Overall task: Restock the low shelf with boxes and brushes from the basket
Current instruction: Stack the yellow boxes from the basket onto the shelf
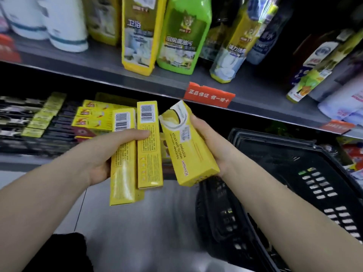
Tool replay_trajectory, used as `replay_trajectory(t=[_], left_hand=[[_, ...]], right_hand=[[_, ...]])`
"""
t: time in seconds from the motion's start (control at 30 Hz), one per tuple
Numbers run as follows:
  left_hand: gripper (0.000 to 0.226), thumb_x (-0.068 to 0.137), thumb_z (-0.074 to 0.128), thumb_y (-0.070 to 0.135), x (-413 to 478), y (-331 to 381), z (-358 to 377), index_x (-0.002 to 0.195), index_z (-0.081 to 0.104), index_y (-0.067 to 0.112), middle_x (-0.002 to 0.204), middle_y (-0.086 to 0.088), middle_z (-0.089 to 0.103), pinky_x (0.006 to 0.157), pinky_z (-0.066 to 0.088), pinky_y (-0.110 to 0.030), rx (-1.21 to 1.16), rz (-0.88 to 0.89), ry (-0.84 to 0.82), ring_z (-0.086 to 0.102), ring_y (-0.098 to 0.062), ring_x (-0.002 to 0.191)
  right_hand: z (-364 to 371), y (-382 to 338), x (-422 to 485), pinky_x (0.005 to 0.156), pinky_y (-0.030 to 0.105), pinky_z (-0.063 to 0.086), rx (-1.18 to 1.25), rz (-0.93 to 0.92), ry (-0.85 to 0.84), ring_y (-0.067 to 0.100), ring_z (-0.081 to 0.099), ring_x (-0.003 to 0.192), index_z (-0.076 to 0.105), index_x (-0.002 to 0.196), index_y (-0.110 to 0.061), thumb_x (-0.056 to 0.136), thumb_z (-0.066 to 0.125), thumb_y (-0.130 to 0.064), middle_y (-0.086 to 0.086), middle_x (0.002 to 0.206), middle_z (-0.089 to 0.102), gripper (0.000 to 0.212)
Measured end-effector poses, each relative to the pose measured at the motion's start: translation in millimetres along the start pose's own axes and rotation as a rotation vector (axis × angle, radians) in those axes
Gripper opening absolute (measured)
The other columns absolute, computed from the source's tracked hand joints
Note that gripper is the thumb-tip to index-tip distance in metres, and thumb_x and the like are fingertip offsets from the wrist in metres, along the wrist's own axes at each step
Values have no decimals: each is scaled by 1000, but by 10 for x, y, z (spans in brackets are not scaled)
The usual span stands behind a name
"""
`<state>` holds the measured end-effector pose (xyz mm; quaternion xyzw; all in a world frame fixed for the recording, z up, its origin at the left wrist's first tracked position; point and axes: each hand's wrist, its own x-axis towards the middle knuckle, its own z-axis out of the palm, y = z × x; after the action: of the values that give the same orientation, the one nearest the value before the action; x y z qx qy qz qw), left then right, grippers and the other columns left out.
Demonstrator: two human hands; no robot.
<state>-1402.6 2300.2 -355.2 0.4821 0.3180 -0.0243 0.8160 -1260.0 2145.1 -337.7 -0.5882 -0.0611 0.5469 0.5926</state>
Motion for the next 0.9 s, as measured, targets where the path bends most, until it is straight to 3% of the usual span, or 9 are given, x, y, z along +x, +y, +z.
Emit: replay_trajectory(t=[0.17,0.27,0.37,0.5,0.6,0.67,0.73,0.83,0.9], left_hand=[[54,43,78,32,92,58,-122,95,73,19,85,-3,76,70,54,-39,21,27,84,73,-22,76],[75,37,80,36,165,63,-190,109,64,20,87,-2,76,74,56,-41,66,22,122,72,-23,81],[98,25,82,41,212,46,-226,118,60,17,97,-6,74,88,51,-47,133,-35,101,68,-27,94],[89,28,82,40,295,-69,-233,112,64,17,93,-5,75,87,52,-43,199,-100,48,70,-25,90],[78,38,86,39,350,-159,-244,109,65,17,95,-5,74,90,51,-44,247,-153,27,69,-26,93],[71,42,85,38,386,-209,-277,107,66,16,93,-5,75,88,51,-43,264,-190,33,69,-26,93],[64,41,80,38,417,-239,-313,100,68,16,85,-4,76,84,53,-41,274,-207,44,71,-25,86],[72,35,80,40,469,-276,-359,101,68,14,89,-7,75,89,52,-46,300,-231,70,70,-28,88],[70,39,81,39,510,-286,-371,103,67,13,92,-8,74,91,51,-47,309,-247,76,69,-28,90]], right_hand=[[-48,1,434,65,34,56,-140,70,181,24,71,73,70,91,-12,86,55,-29,11,87,74,24],[-133,-46,642,75,38,54,-237,71,273,29,68,88,65,98,-10,90,52,-24,15,99,71,21],[-206,-93,827,68,29,54,-575,7,425,23,68,81,61,102,-9,88,56,-26,13,98,70,22],[-359,-137,1100,56,23,46,-739,-160,568,16,63,83,42,122,-16,82,66,-28,2,103,63,48],[-476,-171,1373,50,24,50,-732,-184,629,15,63,75,52,105,-16,82,66,-20,8,106,64,27],[-590,-214,1551,69,33,57,-727,-185,714,24,66,88,62,100,-12,84,65,-25,13,109,66,21],[-701,-271,1719,91,34,49,-651,-225,745,30,59,112,60,118,-4,90,57,-25,13,117,63,35],[-757,-334,1938,104,31,38,-654,-394,751,24,46,126,46,133,-10,91,58,-28,9,134,51,47],[-801,-314,2071,104,34,39,-714,-385,670,23,49,120,49,124,-14,85,66,-26,10,133,51,44]])
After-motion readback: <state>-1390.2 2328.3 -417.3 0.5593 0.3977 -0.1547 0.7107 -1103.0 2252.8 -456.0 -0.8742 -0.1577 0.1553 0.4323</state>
